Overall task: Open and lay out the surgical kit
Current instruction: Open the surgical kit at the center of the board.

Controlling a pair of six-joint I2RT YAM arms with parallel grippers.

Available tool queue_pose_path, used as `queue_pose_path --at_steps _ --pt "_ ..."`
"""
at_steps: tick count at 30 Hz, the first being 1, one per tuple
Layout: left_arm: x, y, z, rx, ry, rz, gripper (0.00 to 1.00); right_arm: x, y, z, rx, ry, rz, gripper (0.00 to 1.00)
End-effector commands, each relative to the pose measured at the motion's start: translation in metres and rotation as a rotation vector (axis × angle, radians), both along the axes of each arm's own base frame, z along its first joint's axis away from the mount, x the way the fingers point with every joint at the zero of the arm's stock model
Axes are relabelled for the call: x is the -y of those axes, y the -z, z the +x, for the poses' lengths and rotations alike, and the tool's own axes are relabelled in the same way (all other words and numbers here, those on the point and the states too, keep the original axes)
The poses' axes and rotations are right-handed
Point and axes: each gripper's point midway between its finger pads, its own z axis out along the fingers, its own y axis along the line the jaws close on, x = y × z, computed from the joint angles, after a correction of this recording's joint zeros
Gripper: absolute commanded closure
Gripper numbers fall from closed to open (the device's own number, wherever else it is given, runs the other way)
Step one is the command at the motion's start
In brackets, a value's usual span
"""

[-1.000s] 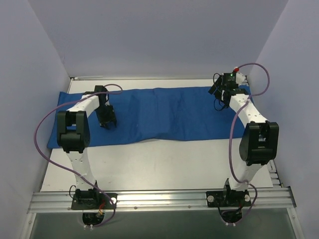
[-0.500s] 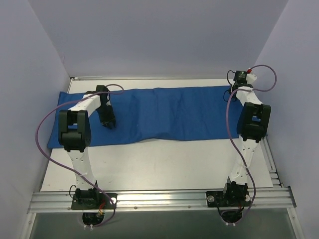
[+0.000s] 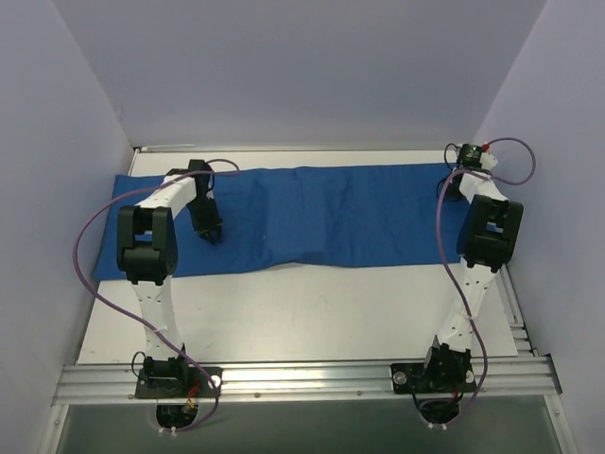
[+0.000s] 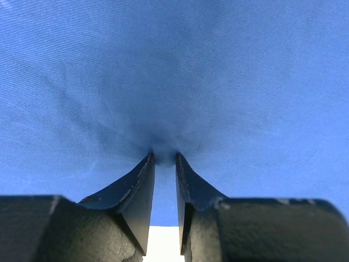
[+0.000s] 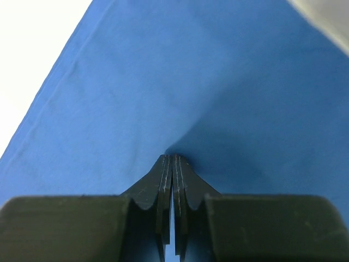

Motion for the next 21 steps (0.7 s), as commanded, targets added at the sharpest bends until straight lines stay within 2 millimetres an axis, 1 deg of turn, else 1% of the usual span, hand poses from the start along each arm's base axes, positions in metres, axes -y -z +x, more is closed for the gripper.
queue_pose_path --at_steps 1,3,5,7,9,10,11,12,13,14,15,16,17,18,19,20,21 --pt "0.019 0.021 0.009 -0.010 0.020 -0.024 0.70 0.021 0.052 -0.066 -0.260 0.054 0.014 1.00" --pt "0.019 0.020 0.010 -0.015 0.026 -0.019 0.70 0.020 0.052 -0.069 -0.270 0.057 0.017 1.00" --pt "0.019 0.019 0.012 -0.013 0.028 -0.015 0.70 0.018 0.047 -0.064 -0.255 0.039 0.020 1.00" --pt "0.019 0.015 0.014 -0.004 0.030 -0.015 0.70 0.013 0.035 -0.053 -0.219 0.001 0.011 1.00" --pt "0.016 0.008 0.017 0.012 0.028 -0.001 0.70 0.008 0.009 -0.033 -0.159 -0.044 -0.028 1.00" --pt "0.015 0.000 0.019 0.032 0.027 0.004 0.69 0.008 -0.004 -0.025 -0.129 -0.051 -0.045 0.97" --pt "0.013 -0.004 0.019 0.041 0.027 0.013 0.67 0.008 -0.028 -0.013 -0.070 -0.057 -0.069 0.93" --pt "0.013 -0.008 0.019 0.049 0.026 0.016 0.65 0.004 -0.043 0.000 -0.011 -0.075 -0.098 0.80" --pt "0.013 -0.017 0.020 0.071 0.026 0.015 0.62 0.004 -0.054 0.007 0.022 -0.077 -0.115 0.71" --pt "0.012 -0.020 0.019 0.074 0.027 0.015 0.60 0.007 -0.068 0.017 0.058 -0.075 -0.135 0.65" --pt "0.012 -0.024 0.019 0.080 0.027 0.015 0.58 0.008 -0.072 0.022 0.064 -0.075 -0.146 0.55" --pt "0.012 -0.030 0.019 0.092 0.027 0.013 0.57 0.010 -0.075 0.027 0.070 -0.073 -0.151 0.53" --pt "0.008 -0.033 0.019 0.098 0.022 0.037 0.56 0.011 -0.058 0.032 0.041 -0.077 -0.144 0.52" --pt "0.008 -0.037 0.020 0.107 0.022 0.037 0.56 0.013 -0.075 0.044 0.062 -0.082 -0.153 0.50" --pt "0.008 -0.042 0.021 0.121 0.023 0.036 0.56 0.012 -0.076 0.050 0.061 -0.096 -0.164 0.49" --pt "0.008 -0.045 0.021 0.126 0.023 0.037 0.55 0.011 -0.061 0.054 0.034 -0.100 -0.161 0.49" --pt "0.007 -0.048 0.023 0.135 0.022 0.039 0.55 0.013 -0.073 0.061 0.056 -0.095 -0.172 0.48"
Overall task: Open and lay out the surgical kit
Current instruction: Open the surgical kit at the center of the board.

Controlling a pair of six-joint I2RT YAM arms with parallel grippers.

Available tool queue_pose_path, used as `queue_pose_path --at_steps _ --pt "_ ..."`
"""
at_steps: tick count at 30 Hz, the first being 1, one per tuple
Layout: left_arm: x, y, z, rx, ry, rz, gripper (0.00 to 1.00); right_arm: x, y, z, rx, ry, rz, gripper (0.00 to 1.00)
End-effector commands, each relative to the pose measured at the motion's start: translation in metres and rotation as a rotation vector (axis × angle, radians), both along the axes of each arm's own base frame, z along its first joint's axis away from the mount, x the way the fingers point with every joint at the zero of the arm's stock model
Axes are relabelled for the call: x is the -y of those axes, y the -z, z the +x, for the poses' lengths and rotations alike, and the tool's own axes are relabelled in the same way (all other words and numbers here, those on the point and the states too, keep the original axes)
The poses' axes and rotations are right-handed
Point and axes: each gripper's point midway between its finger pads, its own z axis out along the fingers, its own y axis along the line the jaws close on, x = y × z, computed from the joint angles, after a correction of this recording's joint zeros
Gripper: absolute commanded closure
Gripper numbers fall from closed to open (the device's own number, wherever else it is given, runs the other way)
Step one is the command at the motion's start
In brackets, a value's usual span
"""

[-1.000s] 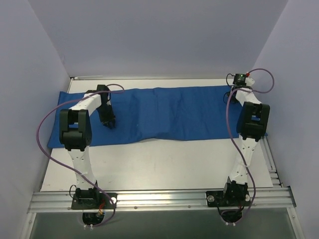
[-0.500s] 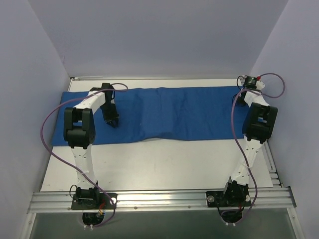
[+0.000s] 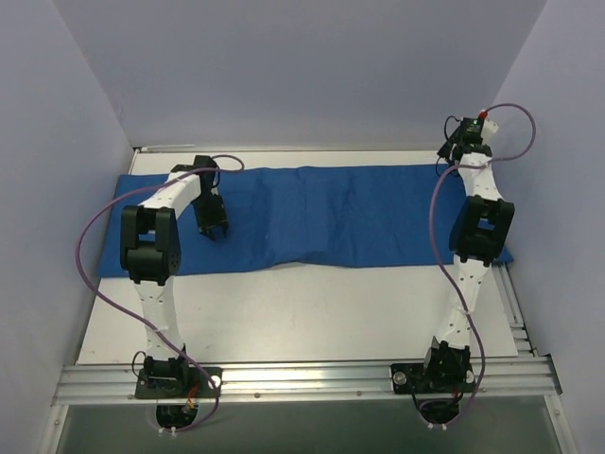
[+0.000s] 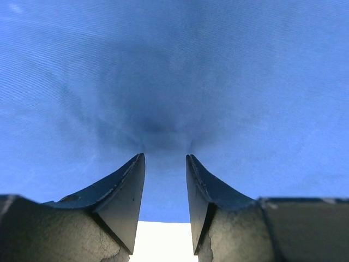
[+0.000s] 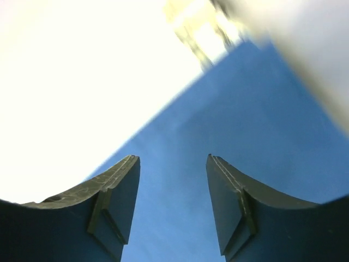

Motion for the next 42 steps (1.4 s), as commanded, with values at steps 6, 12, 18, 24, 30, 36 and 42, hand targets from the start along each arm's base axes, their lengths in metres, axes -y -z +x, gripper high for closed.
queue_pose_path --at_steps 6,12,18,24,30,36,42 --pt "-0.008 -0.043 0.013 0.124 -0.003 0.036 0.54 0.008 0.005 0.016 -0.016 0.032 -0.048 0.40" --pt "-0.010 -0.044 0.013 0.133 -0.004 0.049 0.54 0.009 0.008 0.024 0.003 0.036 -0.097 0.40" --pt "-0.006 -0.043 0.015 0.140 0.008 0.025 0.54 0.014 0.007 0.031 0.030 0.043 -0.115 0.45" --pt "-0.004 -0.043 0.015 0.146 0.010 0.015 0.54 0.021 0.009 0.030 0.022 0.061 -0.147 0.51" --pt "-0.002 -0.043 0.013 0.143 0.012 0.004 0.54 0.025 0.017 0.032 0.019 0.072 -0.160 0.55" --pt "0.000 -0.046 0.012 0.152 0.006 -0.005 0.54 0.029 0.021 0.038 0.032 0.075 -0.173 0.56" --pt "0.001 -0.049 0.010 0.160 0.010 -0.011 0.52 0.034 0.023 0.044 0.047 0.079 -0.171 0.56"
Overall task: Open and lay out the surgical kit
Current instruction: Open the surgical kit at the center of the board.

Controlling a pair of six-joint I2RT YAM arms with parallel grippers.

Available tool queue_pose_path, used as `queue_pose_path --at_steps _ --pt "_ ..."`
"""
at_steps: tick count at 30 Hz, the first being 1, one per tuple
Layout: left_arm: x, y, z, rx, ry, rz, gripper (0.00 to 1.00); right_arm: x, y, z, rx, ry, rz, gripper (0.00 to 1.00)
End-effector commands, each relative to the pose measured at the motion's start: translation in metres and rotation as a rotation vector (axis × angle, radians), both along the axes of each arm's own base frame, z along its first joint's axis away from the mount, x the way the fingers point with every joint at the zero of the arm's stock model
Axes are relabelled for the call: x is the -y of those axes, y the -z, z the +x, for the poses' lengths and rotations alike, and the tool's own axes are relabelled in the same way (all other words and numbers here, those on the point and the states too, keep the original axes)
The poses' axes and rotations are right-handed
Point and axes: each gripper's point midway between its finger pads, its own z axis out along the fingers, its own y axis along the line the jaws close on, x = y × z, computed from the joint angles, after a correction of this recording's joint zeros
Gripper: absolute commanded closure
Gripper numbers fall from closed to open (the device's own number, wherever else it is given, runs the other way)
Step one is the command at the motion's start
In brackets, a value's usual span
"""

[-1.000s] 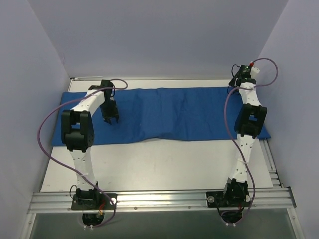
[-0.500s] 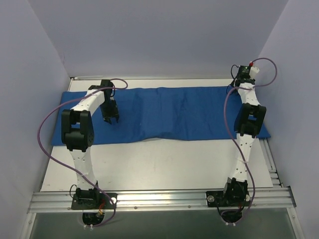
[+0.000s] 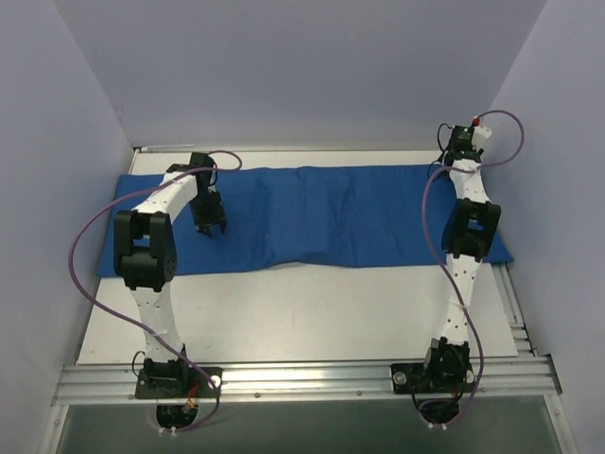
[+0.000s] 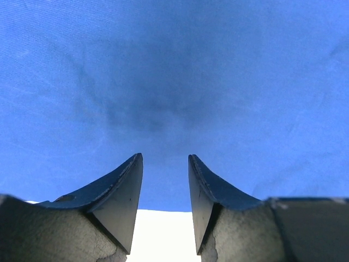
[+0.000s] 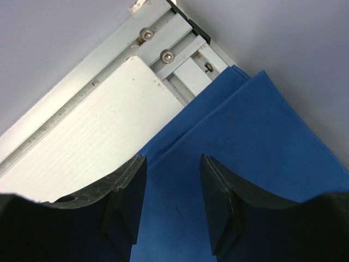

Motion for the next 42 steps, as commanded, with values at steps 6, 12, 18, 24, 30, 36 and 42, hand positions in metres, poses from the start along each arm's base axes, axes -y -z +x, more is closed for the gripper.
queue_pose_path --at_steps 6,12,18,24,30,36,42 --pt "0.005 -0.030 0.011 0.104 0.017 -0.024 0.46 0.008 0.001 0.002 0.009 0.032 -0.012 0.56" --pt "0.005 -0.033 0.013 0.112 0.015 -0.025 0.46 0.007 0.013 0.001 -0.002 0.039 0.003 0.56" --pt "0.006 -0.034 0.014 0.110 0.018 -0.024 0.46 0.007 0.013 0.006 0.027 0.048 0.020 0.55" --pt "0.006 -0.033 0.014 0.106 0.018 -0.024 0.46 0.005 0.026 0.005 0.006 0.045 0.040 0.55" --pt "0.005 -0.031 0.013 0.100 0.016 -0.023 0.46 0.008 0.035 0.000 -0.023 0.044 0.030 0.56" --pt "0.005 -0.030 0.013 0.098 0.016 -0.023 0.46 0.006 0.035 -0.002 -0.036 0.034 0.032 0.69" --pt "0.005 -0.032 0.015 0.106 0.017 -0.024 0.46 0.009 0.020 0.001 -0.016 0.031 0.013 0.79"
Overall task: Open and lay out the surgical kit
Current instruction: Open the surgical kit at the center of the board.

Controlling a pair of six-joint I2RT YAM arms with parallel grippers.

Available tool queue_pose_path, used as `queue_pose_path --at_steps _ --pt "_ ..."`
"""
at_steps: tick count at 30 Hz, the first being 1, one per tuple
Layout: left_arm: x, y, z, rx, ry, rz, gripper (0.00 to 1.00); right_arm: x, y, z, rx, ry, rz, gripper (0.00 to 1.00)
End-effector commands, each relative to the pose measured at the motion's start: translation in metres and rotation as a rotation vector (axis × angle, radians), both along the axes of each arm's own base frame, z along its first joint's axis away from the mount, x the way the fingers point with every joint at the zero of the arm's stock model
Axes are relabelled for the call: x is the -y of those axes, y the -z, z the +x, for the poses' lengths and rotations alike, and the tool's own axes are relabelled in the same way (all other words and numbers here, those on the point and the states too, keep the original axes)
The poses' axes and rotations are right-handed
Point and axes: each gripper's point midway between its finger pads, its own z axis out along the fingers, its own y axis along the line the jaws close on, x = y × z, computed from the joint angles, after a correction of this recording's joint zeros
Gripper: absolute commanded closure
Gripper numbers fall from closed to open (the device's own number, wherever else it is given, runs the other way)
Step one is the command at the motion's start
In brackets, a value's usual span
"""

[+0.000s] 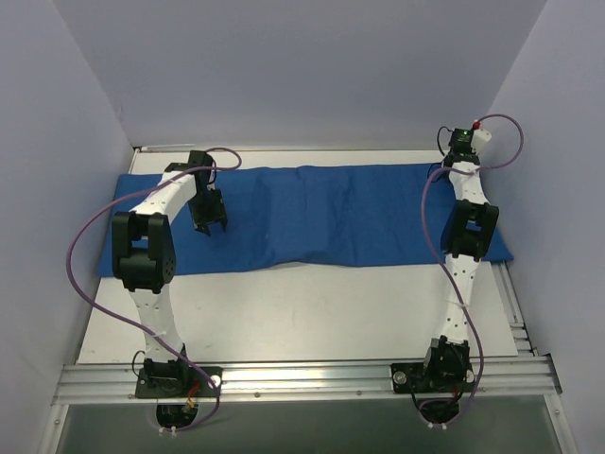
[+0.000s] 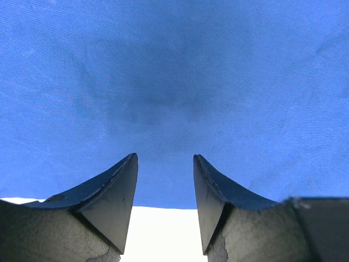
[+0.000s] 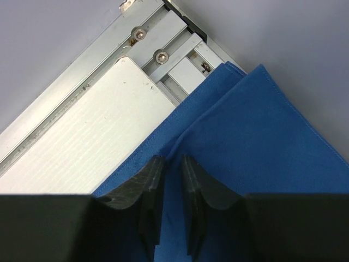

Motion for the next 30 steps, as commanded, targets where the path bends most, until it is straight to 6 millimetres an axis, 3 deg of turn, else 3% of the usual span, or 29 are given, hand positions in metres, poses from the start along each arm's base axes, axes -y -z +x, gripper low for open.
queue_pose_path --at_steps 1,2,4,8,10,12,17,30 --pt "0.005 -0.024 0.013 0.080 0.017 -0.017 0.46 0.005 -0.002 -0.002 -0.012 0.004 -0.008 0.82" --pt "0.005 -0.024 0.013 0.080 0.017 -0.017 0.46 0.005 -0.006 -0.001 -0.004 0.001 -0.008 0.89" --pt "0.005 -0.024 0.013 0.080 0.016 -0.018 0.46 0.005 -0.009 0.000 0.005 0.002 -0.007 0.95" --pt "0.009 -0.025 0.010 0.077 0.019 -0.040 0.46 0.005 -0.012 0.002 0.016 -0.005 0.002 0.96" --pt "0.009 -0.026 0.008 0.077 0.019 -0.042 0.46 0.006 -0.009 0.001 0.012 -0.006 0.006 0.94" --pt "0.009 -0.026 0.007 0.077 0.019 -0.041 0.46 0.007 -0.005 0.000 0.010 -0.004 0.011 0.82" --pt "0.007 -0.024 0.002 0.069 0.015 -0.033 0.46 0.010 0.005 0.002 0.013 0.004 0.022 0.74" --pt "0.008 -0.019 0.000 0.054 0.006 -0.039 0.46 0.020 0.025 0.001 0.026 0.042 0.052 0.73"
